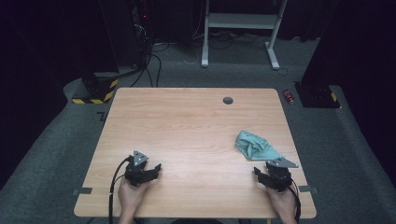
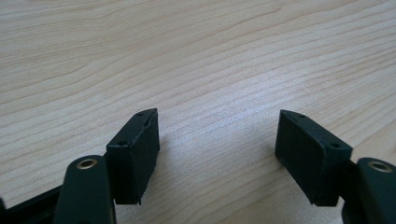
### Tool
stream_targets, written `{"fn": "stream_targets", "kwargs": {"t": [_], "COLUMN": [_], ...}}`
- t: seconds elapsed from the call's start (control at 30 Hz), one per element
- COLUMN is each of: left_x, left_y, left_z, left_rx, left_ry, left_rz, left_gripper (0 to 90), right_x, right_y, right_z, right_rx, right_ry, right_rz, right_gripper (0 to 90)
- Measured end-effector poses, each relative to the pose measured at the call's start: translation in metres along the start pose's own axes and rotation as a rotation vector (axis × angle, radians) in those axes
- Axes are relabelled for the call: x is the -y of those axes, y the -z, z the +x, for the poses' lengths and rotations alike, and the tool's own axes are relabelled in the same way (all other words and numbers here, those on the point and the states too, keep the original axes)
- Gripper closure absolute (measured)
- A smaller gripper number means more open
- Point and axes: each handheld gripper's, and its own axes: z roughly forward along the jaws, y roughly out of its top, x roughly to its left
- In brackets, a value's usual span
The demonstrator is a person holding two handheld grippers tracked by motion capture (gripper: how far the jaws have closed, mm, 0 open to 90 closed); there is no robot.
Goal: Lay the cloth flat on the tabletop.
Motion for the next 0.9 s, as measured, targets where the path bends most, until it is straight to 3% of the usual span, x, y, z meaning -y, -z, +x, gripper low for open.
{"fn": "stream_targets", "kwargs": {"t": [0.37,0.57,0.9], "left_x": [0.000,0.000,0.000], "left_y": [0.000,0.000,0.000], "left_z": [0.000,0.000,0.000], "left_rx": [0.000,0.000,0.002], "left_ry": [0.003,0.000,0.001], "left_rz": [-0.001,0.001,0.004], "left_gripper": [30.7,30.7,30.5], "right_x": [-0.001,-0.003,-0.025], "right_y": [-0.001,-0.001,-0.004], "right_z": [0.001,0.002,0.006], "right_rx": [0.003,-0.001,0.004], "right_ry": [0.000,0.011,0.013], "right_rz": [-0.002,0.002,-0.027], "right_gripper": [43.2,49.5,47.9]}}
